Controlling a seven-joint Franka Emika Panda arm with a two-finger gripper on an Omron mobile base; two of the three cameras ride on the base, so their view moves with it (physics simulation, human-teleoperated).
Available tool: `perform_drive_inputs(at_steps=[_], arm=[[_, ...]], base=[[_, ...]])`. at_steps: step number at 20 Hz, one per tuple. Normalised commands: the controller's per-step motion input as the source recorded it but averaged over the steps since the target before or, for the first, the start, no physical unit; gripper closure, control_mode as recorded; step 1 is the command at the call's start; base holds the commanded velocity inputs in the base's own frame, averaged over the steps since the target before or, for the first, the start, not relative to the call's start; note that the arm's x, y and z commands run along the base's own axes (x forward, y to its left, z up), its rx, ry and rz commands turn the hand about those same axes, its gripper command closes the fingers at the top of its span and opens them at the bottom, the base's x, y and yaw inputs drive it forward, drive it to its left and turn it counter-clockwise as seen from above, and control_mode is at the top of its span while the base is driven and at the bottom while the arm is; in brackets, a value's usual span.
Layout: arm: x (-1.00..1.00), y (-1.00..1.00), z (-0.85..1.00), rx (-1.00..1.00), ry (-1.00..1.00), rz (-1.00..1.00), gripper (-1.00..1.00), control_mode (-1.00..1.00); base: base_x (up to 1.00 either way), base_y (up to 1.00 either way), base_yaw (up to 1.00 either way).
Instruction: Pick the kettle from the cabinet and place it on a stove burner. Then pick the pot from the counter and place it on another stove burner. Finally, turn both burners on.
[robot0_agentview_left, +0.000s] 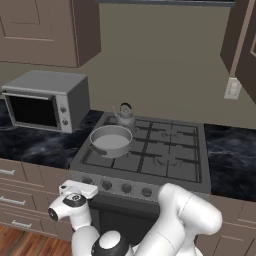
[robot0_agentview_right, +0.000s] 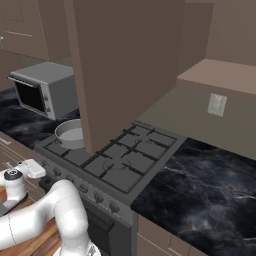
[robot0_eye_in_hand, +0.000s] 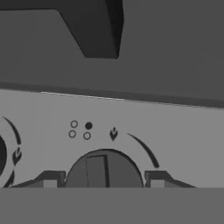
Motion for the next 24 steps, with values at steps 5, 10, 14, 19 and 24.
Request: perform_drive_inputs(at_steps=[5,10,14,19,24], arm=[[0.00,-0.02,0.06,0.00,0.04,0.00,1.00,-1.00],[0.00,0.00,0.16,-0.06,0.09,-0.02,1.00,-1.00],[0.00,-0.01,0.20,-0.11,0.11,-0.03,1.00,-1.00],[0.00,-0.02,0.14,-0.15,0.11,-0.04,1.00,-1.00],[0.00,-0.01,0.09,-0.14,0.11,-0.04,1.00,-1.00]], base=[[0.00,0.00,0.00],[0.00,0.00,0.00],[0.00,0.00,0.00],[0.00,0.00,0.00],[0.00,0.00,0.00]])
